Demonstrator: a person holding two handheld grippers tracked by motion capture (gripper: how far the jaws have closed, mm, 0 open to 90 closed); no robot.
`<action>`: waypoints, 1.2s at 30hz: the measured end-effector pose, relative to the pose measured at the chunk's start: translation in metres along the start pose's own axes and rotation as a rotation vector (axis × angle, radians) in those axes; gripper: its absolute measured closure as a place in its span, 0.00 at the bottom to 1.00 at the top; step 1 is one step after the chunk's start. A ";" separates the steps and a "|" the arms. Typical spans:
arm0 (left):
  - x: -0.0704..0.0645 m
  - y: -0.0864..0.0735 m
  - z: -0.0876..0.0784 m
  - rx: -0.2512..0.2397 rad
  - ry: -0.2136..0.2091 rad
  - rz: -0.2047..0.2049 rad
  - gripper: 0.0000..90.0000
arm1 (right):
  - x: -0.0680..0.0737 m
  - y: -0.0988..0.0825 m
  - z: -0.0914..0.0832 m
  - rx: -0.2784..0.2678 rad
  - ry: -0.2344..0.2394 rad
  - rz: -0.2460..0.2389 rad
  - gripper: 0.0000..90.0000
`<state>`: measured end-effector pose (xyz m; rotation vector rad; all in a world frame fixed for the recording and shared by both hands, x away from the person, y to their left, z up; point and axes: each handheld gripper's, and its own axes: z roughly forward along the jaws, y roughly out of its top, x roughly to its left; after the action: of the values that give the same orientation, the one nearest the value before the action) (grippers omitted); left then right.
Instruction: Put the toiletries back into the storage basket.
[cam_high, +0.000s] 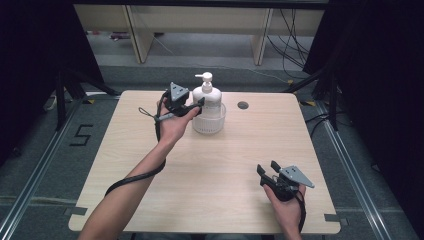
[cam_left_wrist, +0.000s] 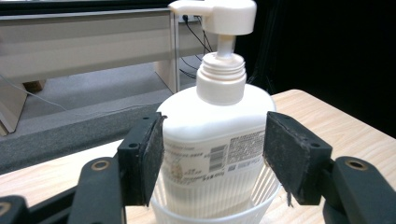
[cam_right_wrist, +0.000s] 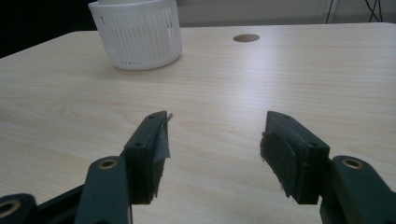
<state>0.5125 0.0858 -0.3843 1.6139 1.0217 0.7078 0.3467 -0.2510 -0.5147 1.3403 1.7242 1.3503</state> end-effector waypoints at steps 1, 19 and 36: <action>0.001 -0.001 -0.002 0.000 0.000 -0.001 0.42 | 0.000 0.000 0.000 -0.003 -0.003 0.000 0.46; 0.019 -0.024 -0.038 -0.012 0.000 -0.001 0.41 | 0.000 0.000 0.000 0.003 -0.004 -0.004 0.46; 0.042 -0.070 -0.078 0.010 0.034 0.003 0.41 | 0.001 0.000 0.000 0.003 -0.013 -0.019 0.46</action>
<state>0.4473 0.1639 -0.4319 1.6173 1.0485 0.7357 0.3468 -0.2501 -0.5147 1.3286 1.7266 1.3268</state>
